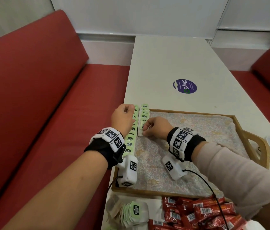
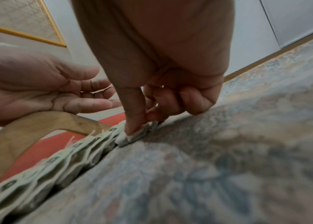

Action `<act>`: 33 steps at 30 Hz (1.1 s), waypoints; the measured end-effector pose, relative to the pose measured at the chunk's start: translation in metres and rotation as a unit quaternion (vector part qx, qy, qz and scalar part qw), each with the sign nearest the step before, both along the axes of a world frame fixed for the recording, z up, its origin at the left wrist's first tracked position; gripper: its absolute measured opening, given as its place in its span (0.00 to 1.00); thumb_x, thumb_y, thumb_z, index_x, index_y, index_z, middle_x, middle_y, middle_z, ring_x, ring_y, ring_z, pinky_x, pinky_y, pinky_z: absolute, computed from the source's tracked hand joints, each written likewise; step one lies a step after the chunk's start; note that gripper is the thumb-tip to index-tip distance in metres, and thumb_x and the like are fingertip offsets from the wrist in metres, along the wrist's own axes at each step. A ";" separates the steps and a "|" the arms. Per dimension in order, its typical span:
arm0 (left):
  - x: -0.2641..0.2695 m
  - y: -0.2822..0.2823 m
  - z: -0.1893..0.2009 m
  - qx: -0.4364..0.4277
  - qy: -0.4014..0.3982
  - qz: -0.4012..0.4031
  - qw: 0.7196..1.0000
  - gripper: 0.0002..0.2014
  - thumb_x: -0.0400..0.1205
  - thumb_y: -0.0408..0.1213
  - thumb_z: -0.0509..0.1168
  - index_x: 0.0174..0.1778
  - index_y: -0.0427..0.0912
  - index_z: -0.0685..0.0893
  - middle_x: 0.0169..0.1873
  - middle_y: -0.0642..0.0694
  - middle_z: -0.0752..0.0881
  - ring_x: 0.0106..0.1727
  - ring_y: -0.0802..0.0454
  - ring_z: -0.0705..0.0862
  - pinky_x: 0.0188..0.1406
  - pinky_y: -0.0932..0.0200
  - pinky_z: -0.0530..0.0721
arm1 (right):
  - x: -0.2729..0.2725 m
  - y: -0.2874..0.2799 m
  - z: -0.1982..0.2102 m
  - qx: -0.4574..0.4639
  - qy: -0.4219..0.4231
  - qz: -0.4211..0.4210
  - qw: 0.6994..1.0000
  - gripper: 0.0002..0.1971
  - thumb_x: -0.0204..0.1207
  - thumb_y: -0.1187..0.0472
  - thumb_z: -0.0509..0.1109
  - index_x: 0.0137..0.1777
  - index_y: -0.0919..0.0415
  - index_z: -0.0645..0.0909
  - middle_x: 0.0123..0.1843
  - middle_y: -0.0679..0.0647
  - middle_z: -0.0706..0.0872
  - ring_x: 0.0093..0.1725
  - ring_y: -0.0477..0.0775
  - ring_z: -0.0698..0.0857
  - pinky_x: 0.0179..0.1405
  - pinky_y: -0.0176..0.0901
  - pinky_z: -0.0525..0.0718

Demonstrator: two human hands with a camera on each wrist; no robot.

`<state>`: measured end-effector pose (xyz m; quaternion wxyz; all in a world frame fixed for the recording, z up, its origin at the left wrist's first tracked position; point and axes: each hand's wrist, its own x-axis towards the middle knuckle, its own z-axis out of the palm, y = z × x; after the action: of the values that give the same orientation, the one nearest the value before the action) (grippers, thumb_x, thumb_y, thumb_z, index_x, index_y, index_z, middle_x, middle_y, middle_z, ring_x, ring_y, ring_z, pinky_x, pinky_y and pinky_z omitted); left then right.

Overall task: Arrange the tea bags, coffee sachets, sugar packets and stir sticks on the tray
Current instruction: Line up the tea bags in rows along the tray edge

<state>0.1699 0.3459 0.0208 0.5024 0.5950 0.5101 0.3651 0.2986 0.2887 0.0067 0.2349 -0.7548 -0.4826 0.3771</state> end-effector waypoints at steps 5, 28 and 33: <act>-0.015 -0.007 0.013 0.004 0.011 -0.034 0.999 0.09 0.83 0.44 0.61 0.51 0.45 0.83 0.48 0.48 0.86 0.51 0.48 0.85 0.59 0.43 0.84 | -0.004 -0.011 0.014 0.026 -0.017 0.010 0.999 0.08 0.67 0.62 0.81 0.40 0.57 0.83 0.30 0.45 0.79 0.29 0.42 0.76 0.30 0.35 0.73; -0.133 -0.155 -0.008 0.008 0.153 -0.122 0.981 0.15 0.79 0.22 0.59 0.43 0.49 0.82 0.49 0.48 0.86 0.54 0.50 0.84 0.57 0.56 0.81 | -0.110 -0.166 0.033 0.006 -0.117 0.206 0.971 0.23 0.65 0.61 0.81 0.61 0.51 0.83 0.49 0.50 0.85 0.46 0.49 0.81 0.46 0.41 0.78; -0.141 -0.169 -0.011 -0.007 0.193 -0.154 0.969 0.13 0.77 0.24 0.60 0.45 0.48 0.80 0.48 0.48 0.86 0.53 0.49 0.85 0.54 0.55 0.83 | -0.121 -0.169 0.029 0.015 -0.163 0.205 0.965 0.29 0.64 0.61 0.81 0.67 0.52 0.80 0.56 0.50 0.86 0.49 0.48 0.81 0.47 0.37 0.75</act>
<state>0.0290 0.1767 0.0095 0.4486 0.7222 0.5021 0.1581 0.1779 0.1194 0.0357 0.0823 -0.6872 -0.6647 0.2815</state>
